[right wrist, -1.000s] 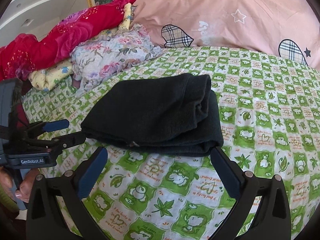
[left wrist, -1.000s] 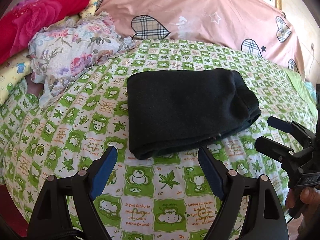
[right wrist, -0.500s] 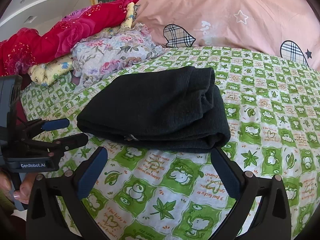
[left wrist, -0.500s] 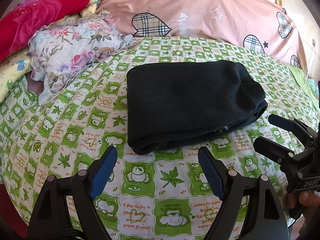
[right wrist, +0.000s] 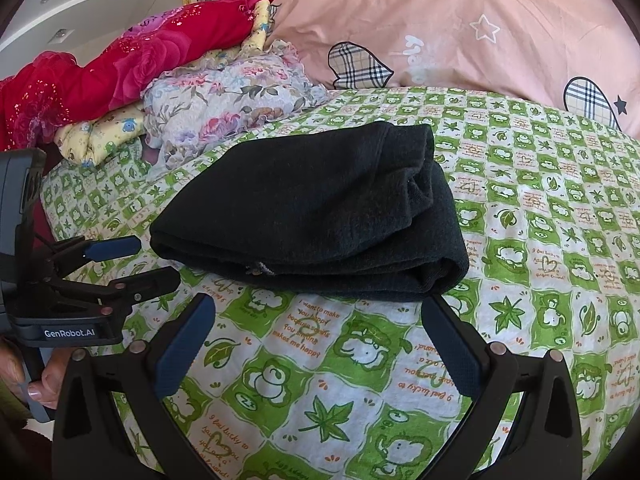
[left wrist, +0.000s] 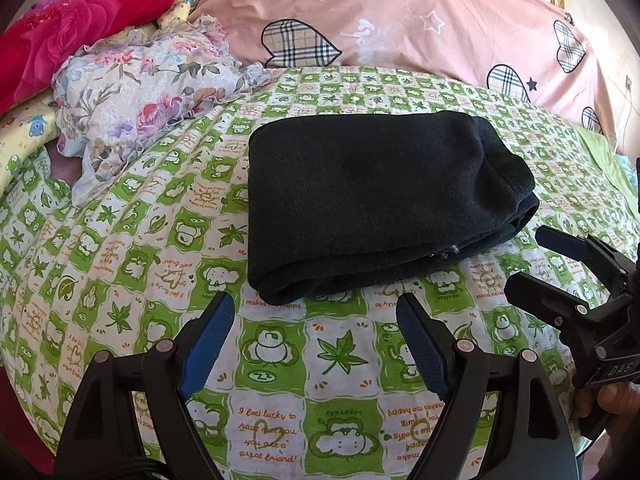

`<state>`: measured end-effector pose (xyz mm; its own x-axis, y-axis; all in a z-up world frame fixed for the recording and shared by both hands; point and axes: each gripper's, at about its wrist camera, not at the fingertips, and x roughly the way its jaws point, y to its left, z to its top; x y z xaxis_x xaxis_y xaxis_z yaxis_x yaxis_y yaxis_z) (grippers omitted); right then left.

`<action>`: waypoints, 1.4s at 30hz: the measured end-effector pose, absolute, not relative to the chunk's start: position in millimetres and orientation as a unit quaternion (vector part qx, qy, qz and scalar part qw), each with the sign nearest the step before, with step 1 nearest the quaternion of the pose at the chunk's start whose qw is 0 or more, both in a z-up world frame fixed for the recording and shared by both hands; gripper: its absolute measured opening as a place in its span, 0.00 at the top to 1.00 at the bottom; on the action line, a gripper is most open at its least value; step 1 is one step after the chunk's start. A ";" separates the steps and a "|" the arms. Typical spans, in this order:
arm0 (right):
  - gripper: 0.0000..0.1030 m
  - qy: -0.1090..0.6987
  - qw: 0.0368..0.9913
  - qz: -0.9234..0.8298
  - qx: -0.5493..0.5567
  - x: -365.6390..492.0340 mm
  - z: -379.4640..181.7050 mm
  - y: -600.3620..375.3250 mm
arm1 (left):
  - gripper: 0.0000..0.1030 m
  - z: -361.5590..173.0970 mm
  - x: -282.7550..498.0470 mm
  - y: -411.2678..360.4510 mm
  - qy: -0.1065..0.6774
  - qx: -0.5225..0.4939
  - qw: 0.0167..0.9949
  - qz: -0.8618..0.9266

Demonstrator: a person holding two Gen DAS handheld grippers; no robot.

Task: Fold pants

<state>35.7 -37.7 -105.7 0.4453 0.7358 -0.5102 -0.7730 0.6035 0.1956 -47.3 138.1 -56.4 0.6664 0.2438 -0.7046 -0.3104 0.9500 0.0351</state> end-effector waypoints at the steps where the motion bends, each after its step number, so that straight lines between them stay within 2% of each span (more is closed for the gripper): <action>1: 0.00 0.283 0.849 0.444 -0.033 35.5 -105.7 -37.7 | 0.19 -56.6 -47.3 138.2 0.379 -0.045 0.912 0.151; 42: 0.00 0.291 0.848 0.441 -0.055 35.2 -109.7 -25.4 | 0.19 -63.3 -41.5 140.3 0.391 -0.035 0.907 0.154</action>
